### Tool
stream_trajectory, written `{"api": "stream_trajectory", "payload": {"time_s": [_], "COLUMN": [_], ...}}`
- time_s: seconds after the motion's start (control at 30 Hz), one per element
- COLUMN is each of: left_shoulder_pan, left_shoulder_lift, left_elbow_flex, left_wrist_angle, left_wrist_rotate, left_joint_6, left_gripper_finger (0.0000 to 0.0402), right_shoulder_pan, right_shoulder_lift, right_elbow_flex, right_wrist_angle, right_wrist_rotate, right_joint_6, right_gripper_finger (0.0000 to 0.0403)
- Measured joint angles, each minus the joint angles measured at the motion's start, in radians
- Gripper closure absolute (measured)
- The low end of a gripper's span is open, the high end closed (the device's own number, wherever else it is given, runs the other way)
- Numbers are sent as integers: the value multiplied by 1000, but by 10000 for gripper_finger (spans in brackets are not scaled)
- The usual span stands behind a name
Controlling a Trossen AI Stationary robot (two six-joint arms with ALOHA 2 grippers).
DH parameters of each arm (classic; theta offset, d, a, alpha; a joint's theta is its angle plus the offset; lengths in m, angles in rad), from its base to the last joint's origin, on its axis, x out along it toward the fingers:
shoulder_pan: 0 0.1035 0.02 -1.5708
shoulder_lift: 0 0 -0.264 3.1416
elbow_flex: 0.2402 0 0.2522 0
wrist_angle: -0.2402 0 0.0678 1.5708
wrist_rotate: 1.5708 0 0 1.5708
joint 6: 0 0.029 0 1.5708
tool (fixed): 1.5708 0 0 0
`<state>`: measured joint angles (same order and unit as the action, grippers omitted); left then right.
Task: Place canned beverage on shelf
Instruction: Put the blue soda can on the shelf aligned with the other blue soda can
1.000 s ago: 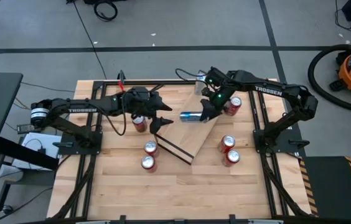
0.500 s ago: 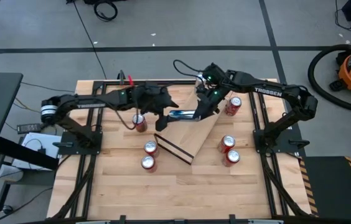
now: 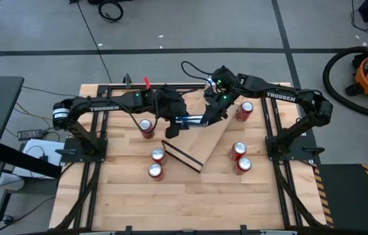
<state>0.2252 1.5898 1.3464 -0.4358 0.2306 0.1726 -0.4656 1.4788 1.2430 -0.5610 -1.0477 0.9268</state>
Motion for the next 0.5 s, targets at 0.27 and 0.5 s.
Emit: {"api": "stream_trajectory", "payload": {"time_s": [0.27, 0.5], "left_shoulder_pan": [1, 1], "left_shoulder_lift": [0, 0], "left_elbow_flex": [0, 1], "left_wrist_angle": [-3, -8], "left_wrist_rotate": [0, -4], "left_joint_6": [0, -1], "left_gripper_finger": [160, 154], "right_shoulder_pan": [-19, -25], "right_shoulder_lift": [0, 0], "right_elbow_flex": [0, -1], "right_wrist_angle": [0, 33], "right_wrist_rotate": [-4, 3], "right_joint_6": [-17, -31], "right_gripper_finger": [142, 111]}}
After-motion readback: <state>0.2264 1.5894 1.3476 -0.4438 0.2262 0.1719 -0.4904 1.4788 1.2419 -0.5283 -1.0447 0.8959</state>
